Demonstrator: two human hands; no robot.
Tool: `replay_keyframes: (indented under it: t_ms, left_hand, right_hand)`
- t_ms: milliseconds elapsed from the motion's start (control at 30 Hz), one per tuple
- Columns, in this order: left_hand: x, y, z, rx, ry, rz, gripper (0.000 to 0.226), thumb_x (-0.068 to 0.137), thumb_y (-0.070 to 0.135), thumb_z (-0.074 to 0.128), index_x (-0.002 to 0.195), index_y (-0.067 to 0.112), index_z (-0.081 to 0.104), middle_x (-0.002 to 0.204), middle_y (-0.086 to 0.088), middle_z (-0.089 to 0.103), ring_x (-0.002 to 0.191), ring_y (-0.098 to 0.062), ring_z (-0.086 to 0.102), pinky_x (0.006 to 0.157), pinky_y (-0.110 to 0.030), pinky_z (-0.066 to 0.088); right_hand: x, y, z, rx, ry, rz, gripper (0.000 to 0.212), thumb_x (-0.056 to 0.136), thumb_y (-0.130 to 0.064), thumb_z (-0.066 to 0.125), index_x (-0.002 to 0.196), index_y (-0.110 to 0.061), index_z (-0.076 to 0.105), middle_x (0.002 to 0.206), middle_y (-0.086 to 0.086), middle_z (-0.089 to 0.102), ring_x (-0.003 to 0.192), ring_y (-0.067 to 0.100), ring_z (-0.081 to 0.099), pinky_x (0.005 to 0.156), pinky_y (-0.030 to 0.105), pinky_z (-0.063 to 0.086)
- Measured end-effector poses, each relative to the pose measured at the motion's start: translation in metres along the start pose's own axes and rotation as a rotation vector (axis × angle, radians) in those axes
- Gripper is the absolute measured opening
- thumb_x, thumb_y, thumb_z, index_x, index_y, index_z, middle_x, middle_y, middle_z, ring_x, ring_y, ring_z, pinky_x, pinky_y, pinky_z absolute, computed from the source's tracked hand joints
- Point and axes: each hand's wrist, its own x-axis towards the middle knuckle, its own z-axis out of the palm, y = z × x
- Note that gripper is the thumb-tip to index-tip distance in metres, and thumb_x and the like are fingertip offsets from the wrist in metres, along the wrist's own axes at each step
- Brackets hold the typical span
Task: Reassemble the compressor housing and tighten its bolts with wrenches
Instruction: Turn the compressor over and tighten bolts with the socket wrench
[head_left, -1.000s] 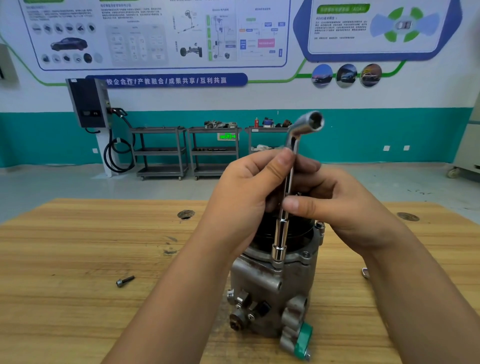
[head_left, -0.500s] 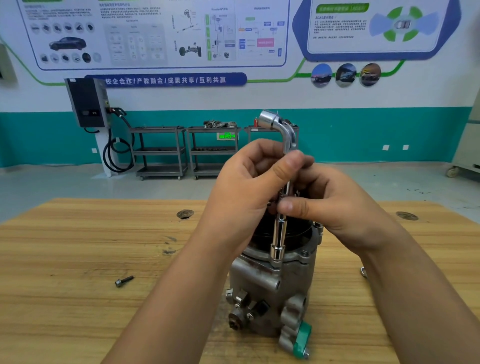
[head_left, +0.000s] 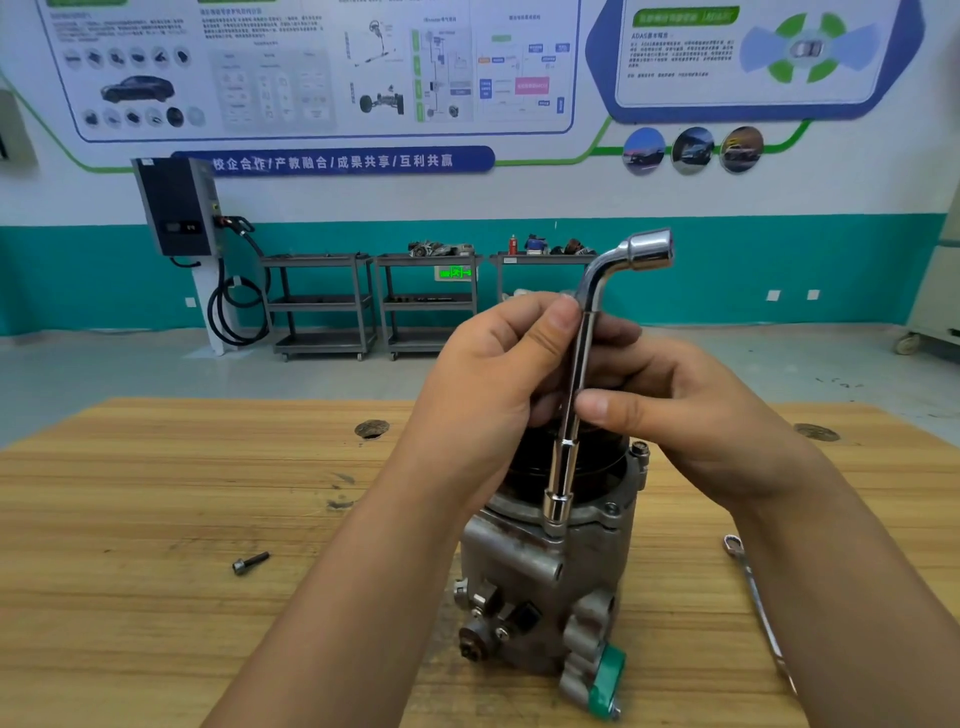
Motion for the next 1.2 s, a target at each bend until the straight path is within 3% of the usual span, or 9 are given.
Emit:
replay_keyframes:
  t_ms: [100, 233, 300, 400, 533, 733, 833, 1000, 1200]
  left_hand:
    - [0.0008, -0.0003, -0.0015, 0.016, 0.001, -0.008, 0.029, 0.089, 0.027, 0.049, 0.075, 0.019, 0.072, 0.082, 0.000, 0.072, 0.062, -0.005, 0.063, 0.043, -0.013, 0.037]
    - [0.0019, -0.0043, -0.0025, -0.018, 0.012, -0.011, 0.031, 0.088, 0.026, 0.046, 0.078, 0.018, 0.074, 0.087, -0.004, 0.072, 0.085, -0.022, 0.065, 0.078, -0.039, 0.048]
    - [0.0020, -0.0042, -0.0013, -0.044, 0.023, -0.018, 0.030, 0.087, 0.030, 0.048, 0.080, 0.016, 0.073, 0.090, -0.006, 0.071, 0.087, -0.022, 0.065, 0.085, -0.044, 0.050]
    - [0.0022, -0.0017, 0.0012, -0.035, 0.029, 0.004, 0.023, 0.083, 0.031, 0.054, 0.084, 0.015, 0.069, 0.088, -0.003, 0.071, 0.085, -0.015, 0.066, 0.076, -0.028, 0.055]
    - [0.0031, -0.0042, 0.0020, 0.073, 0.072, 0.043, 0.014, 0.074, 0.023, 0.066, 0.086, 0.015, 0.064, 0.088, -0.002, 0.068, 0.083, -0.012, 0.063, 0.074, -0.025, 0.052]
    - [0.0018, -0.0031, -0.0008, -0.006, 0.018, 0.030, 0.015, 0.077, 0.025, 0.056, 0.078, 0.016, 0.068, 0.085, 0.000, 0.071, 0.083, -0.012, 0.067, 0.072, -0.023, 0.054]
    - [0.0015, -0.0019, -0.0007, -0.035, -0.018, 0.005, 0.022, 0.081, 0.026, 0.052, 0.081, 0.012, 0.069, 0.086, -0.002, 0.072, 0.079, -0.011, 0.068, 0.063, -0.018, 0.052]
    - [0.0002, 0.0004, 0.0002, -0.059, -0.012, -0.024, 0.027, 0.084, 0.027, 0.048, 0.086, 0.009, 0.069, 0.086, -0.003, 0.072, 0.066, -0.006, 0.064, 0.046, -0.011, 0.042]
    - [0.0007, 0.0001, 0.0020, -0.026, 0.017, -0.019, 0.025, 0.085, 0.032, 0.055, 0.091, 0.012, 0.068, 0.089, 0.000, 0.071, 0.072, -0.008, 0.065, 0.053, -0.015, 0.047]
  right_hand:
    - [0.0008, 0.0013, 0.0005, 0.019, 0.017, 0.003, 0.023, 0.075, -0.021, 0.063, 0.094, -0.013, 0.073, 0.084, 0.002, 0.074, 0.086, 0.013, 0.070, 0.078, 0.019, 0.052]
    - [0.0037, 0.0053, 0.0032, 0.041, 0.098, -0.001, 0.022, 0.063, -0.023, 0.072, 0.083, -0.012, 0.074, 0.080, 0.002, 0.073, 0.077, 0.015, 0.070, 0.072, 0.022, 0.054]
    - [0.0050, 0.0062, 0.0048, -0.013, 0.143, 0.011, 0.027, 0.060, -0.023, 0.076, 0.083, -0.011, 0.072, 0.081, 0.003, 0.071, 0.078, 0.016, 0.068, 0.073, 0.027, 0.056]
    - [0.0056, 0.0054, 0.0067, -0.119, 0.176, 0.023, 0.032, 0.061, -0.023, 0.078, 0.089, -0.014, 0.069, 0.083, 0.013, 0.068, 0.081, 0.020, 0.064, 0.076, 0.033, 0.054]
    - [0.0065, 0.0041, 0.0096, -0.179, 0.190, 0.000, 0.036, 0.057, -0.033, 0.079, 0.091, -0.023, 0.068, 0.088, 0.023, 0.062, 0.084, 0.036, 0.062, 0.079, 0.047, 0.052]
    - [0.0040, 0.0035, 0.0042, -0.091, 0.088, -0.009, 0.027, 0.069, -0.029, 0.072, 0.096, -0.024, 0.072, 0.093, -0.002, 0.072, 0.092, 0.013, 0.068, 0.076, 0.022, 0.052]
    - [0.0015, 0.0019, 0.0017, -0.006, 0.043, -0.012, 0.025, 0.078, -0.017, 0.065, 0.102, -0.015, 0.070, 0.100, 0.001, 0.073, 0.098, 0.015, 0.068, 0.080, 0.020, 0.051]
    - [0.0015, -0.0002, 0.0027, 0.042, 0.042, -0.011, 0.019, 0.076, -0.017, 0.061, 0.093, -0.014, 0.069, 0.084, 0.004, 0.074, 0.086, 0.014, 0.070, 0.076, 0.020, 0.052]
    - [0.0036, 0.0039, 0.0028, 0.030, 0.088, -0.027, 0.017, 0.067, -0.020, 0.070, 0.083, -0.015, 0.072, 0.079, 0.004, 0.072, 0.077, 0.015, 0.069, 0.072, 0.021, 0.053]
